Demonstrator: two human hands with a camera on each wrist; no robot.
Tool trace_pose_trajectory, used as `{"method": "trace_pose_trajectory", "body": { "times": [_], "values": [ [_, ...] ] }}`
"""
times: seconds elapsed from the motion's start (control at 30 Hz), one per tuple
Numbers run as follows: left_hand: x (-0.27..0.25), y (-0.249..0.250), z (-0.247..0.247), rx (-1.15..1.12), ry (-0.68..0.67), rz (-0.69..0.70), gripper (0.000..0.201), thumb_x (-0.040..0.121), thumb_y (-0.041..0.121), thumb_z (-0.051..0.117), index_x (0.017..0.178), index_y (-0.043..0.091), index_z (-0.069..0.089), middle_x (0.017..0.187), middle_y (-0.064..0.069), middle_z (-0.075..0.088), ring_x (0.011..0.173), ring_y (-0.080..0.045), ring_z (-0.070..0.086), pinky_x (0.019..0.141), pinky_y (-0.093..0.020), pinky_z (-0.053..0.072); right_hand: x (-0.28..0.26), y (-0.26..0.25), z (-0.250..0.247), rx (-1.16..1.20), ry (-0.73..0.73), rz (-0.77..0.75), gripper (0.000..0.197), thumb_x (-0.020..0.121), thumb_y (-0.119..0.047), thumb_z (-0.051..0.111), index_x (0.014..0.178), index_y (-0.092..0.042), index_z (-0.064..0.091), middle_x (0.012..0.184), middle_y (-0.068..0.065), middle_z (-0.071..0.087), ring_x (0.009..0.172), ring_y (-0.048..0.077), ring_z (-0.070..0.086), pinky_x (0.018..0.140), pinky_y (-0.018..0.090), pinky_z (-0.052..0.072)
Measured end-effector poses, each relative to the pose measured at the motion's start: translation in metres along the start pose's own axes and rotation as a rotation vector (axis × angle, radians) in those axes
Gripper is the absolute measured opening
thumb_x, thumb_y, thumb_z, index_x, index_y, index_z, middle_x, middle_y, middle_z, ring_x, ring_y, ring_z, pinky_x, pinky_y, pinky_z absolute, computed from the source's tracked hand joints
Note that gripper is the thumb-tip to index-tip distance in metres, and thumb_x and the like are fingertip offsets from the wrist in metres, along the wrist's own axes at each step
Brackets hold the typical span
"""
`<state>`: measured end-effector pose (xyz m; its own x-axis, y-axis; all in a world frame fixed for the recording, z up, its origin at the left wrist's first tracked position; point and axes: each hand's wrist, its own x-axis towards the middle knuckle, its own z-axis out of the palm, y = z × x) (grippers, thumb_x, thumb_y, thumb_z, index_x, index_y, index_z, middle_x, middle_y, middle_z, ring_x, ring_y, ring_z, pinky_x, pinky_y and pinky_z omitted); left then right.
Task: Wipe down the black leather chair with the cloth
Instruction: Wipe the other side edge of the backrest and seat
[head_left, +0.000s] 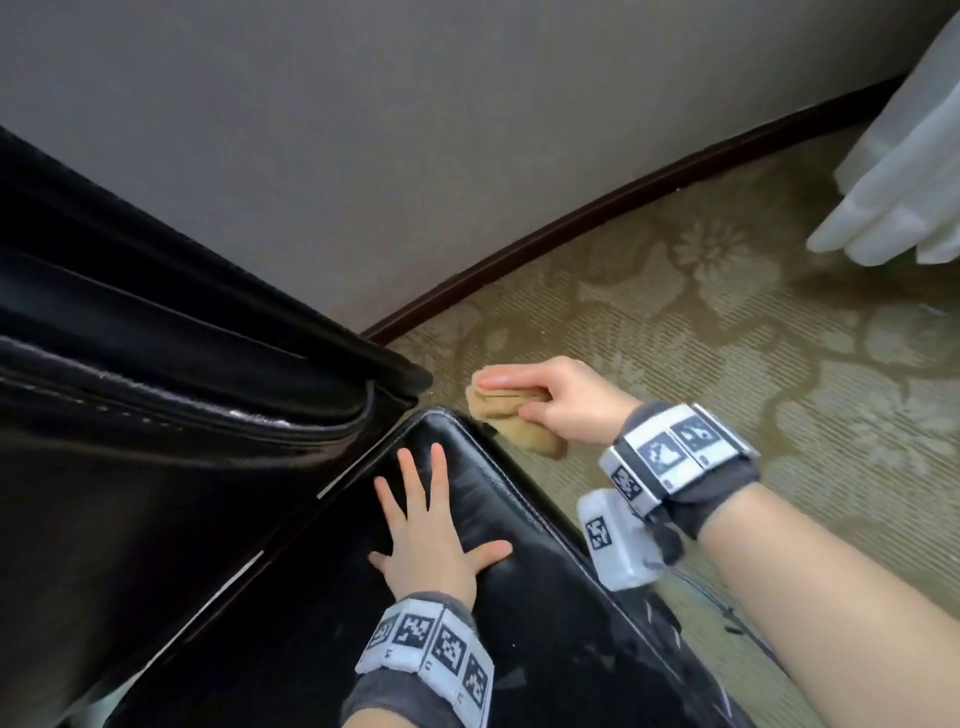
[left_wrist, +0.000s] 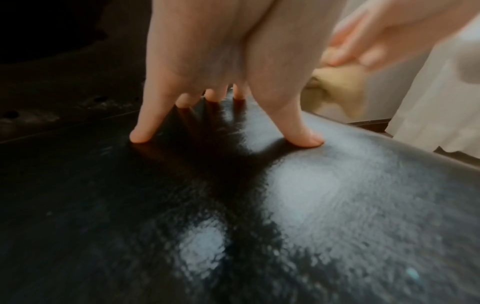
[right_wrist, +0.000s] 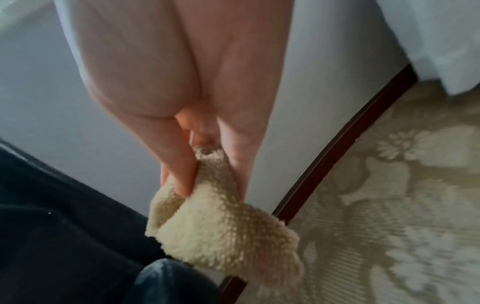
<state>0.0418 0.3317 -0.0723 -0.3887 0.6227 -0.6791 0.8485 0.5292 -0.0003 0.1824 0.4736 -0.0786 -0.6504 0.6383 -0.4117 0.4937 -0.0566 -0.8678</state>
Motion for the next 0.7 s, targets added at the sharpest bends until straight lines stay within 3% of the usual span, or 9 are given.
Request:
{"method": "trace_pose_trajectory", "body": {
  "times": [0.13,0.2,0.23,0.33,0.43,0.5,0.57,0.63,0.7],
  "values": [
    [0.0,-0.001,0.0,-0.02,0.0,0.003,0.118,0.069,0.054,0.07,0.139,0.04,-0.025,0.15,0.008,-0.032,0.141,-0.025,-0.022,0.102,-0.064,0.031,0.037,-0.024,0.036,0.003,-0.098,-0.006,0.044,0.091,0.005,0.045,0.131,-0.011,0.053,0.14,0.001,0.049,0.124,0.011,0.047,0.084,-0.008,0.029],
    [-0.001,-0.001,-0.001,-0.02,0.007,0.006,0.118,0.069,0.054,0.069,0.139,0.04,-0.025,0.15,0.008,-0.031,0.141,-0.025,-0.021,0.102,-0.063,0.031,0.037,-0.023,0.049,-0.028,-0.071,-0.03,0.035,0.093,-0.001,0.045,0.127,0.003,0.053,0.137,0.015,0.051,0.126,0.024,0.047,0.094,0.002,0.031],
    [-0.001,-0.001,-0.001,-0.013,0.012,0.008,0.117,0.069,0.055,0.068,0.139,0.04,-0.025,0.15,0.008,-0.031,0.141,-0.025,-0.021,0.102,-0.062,0.032,0.035,-0.016,0.051,-0.03,-0.034,-0.024,0.036,0.094,-0.004,0.044,0.128,0.001,0.052,0.138,0.014,0.05,0.128,0.024,0.045,0.097,0.007,0.027],
    [-0.001,-0.003,-0.001,0.011,0.019,0.019,0.117,0.069,0.059,0.065,0.139,0.039,-0.026,0.15,0.008,-0.032,0.141,-0.025,-0.021,0.102,-0.06,0.033,0.017,0.018,0.049,-0.051,-0.037,0.135,0.044,0.095,-0.008,0.041,0.136,-0.023,0.047,0.141,-0.001,0.048,0.126,0.016,0.047,0.099,0.014,0.028],
    [-0.003,-0.005,-0.001,0.053,0.038,0.037,0.116,0.069,0.066,0.06,0.138,0.036,-0.028,0.151,0.005,-0.031,0.142,-0.026,-0.018,0.105,-0.056,0.032,-0.029,0.071,0.054,-0.076,-0.196,0.31,0.042,0.096,-0.014,0.04,0.134,-0.029,0.048,0.121,0.005,0.065,0.084,0.016,0.062,0.082,0.025,0.045],
    [-0.002,-0.005,-0.003,0.112,0.074,0.06,0.117,0.068,0.069,0.056,0.141,0.029,-0.026,0.153,-0.002,-0.027,0.143,-0.028,-0.014,0.112,-0.05,0.026,-0.064,0.098,0.054,0.007,-0.289,0.423,0.041,0.096,-0.014,0.042,0.132,-0.033,0.048,0.103,0.008,0.071,0.053,0.009,0.047,0.057,0.026,0.043],
    [-0.001,-0.002,-0.005,0.1,0.111,0.111,0.12,0.067,0.068,0.058,0.144,0.021,-0.02,0.154,-0.006,-0.024,0.143,-0.025,-0.016,0.116,-0.046,0.016,-0.081,0.111,0.043,0.059,-0.299,0.432,0.046,0.093,-0.011,0.047,0.129,-0.039,0.049,0.107,0.004,0.07,0.045,0.006,0.042,0.05,0.023,0.04],
    [-0.002,0.006,-0.006,0.016,0.122,0.178,0.126,0.062,0.067,0.064,0.145,0.018,-0.016,0.153,-0.005,-0.025,0.141,-0.021,-0.022,0.116,-0.046,0.006,-0.078,0.107,0.027,0.101,-0.209,0.332,0.052,0.091,-0.006,0.051,0.126,-0.044,0.049,0.123,-0.003,0.064,0.064,0.009,0.061,0.068,0.027,0.052],
    [-0.003,0.017,-0.001,-0.049,0.104,0.227,0.132,0.057,0.068,0.067,0.145,0.019,-0.018,0.152,-0.003,-0.028,0.14,-0.018,-0.025,0.115,-0.046,0.002,-0.064,0.093,0.009,0.138,-0.079,0.2,0.056,0.089,0.0,0.052,0.127,-0.041,0.048,0.133,-0.009,0.055,0.11,0.013,0.06,0.101,0.03,0.043]
  ]
}}
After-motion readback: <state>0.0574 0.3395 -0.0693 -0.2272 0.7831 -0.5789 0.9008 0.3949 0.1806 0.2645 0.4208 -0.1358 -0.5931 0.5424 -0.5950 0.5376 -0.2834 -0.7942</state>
